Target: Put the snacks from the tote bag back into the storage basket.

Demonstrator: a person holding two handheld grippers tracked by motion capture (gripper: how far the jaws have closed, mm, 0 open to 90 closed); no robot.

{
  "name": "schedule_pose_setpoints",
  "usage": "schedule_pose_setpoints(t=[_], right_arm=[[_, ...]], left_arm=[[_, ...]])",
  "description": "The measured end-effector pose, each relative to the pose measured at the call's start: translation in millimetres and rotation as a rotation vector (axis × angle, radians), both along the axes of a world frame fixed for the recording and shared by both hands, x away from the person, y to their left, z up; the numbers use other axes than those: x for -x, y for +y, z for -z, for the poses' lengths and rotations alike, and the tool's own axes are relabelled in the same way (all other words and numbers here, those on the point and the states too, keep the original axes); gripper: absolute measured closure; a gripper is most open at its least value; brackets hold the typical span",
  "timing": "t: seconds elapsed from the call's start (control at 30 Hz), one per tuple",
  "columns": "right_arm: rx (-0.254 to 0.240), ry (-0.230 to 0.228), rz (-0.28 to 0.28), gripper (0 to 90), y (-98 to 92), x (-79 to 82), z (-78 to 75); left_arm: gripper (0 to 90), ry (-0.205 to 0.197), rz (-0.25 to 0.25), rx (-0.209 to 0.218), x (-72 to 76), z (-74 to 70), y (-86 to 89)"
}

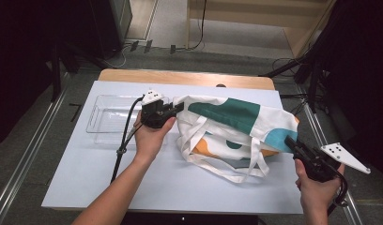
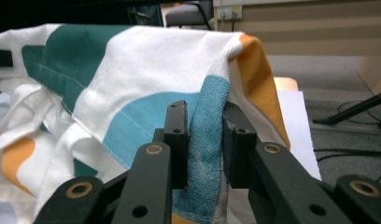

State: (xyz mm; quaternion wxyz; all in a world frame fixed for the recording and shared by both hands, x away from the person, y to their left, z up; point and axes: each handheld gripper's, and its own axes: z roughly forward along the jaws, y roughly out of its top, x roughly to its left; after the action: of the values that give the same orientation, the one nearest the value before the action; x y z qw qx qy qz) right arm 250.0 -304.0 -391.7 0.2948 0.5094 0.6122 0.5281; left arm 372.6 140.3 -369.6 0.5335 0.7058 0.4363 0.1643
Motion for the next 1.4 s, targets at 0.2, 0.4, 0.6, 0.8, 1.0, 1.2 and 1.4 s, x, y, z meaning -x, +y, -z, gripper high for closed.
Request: schedule_pose_setpoints(t=[0.2, 0.4, 0.6, 0.8, 1.0, 1.2, 1.4], right_arm=[[-0.002, -0.053, 0.031, 43.5, -1.1, 11.8, -7.8], [0.033, -0.071, 0.103, 35.7, 5.3, 35.8, -10.6], [0.001, -0.067, 0.078, 33.4, 5.9, 53.1, -6.3], [-0.024, -0.058, 0.079, 40.3, 27.7, 67.5, 9.6], [-0.038, -0.073, 0.135, 41.4, 37.5, 81.4, 17.7], [-0.054, -0.046, 0.079, 43.8, 43.0, 84.6, 25.4], [-0.017, 0.031, -0.059, 45.7, 68.2, 70.6, 40.0]], left_arm=[[45.4, -0.025, 0.031, -0.007, 12.7, -0.5, 4.0], [32.7, -0.032, -0.025, -0.017, 36.5, 6.0, 20.7], [35.6, -0.031, 0.028, -0.038, 63.2, 28.3, 25.3], [37.3, -0.024, 0.057, -0.18, 78.6, 52.0, 1.6], [43.3, -0.015, 0.092, -0.203, 79.5, 61.7, -11.0], [67.7, 0.04, 0.116, -0.234, 73.7, 69.3, -14.9], [82.6, 0.05, 0.164, -0.199, 78.0, 60.6, -14.3]])
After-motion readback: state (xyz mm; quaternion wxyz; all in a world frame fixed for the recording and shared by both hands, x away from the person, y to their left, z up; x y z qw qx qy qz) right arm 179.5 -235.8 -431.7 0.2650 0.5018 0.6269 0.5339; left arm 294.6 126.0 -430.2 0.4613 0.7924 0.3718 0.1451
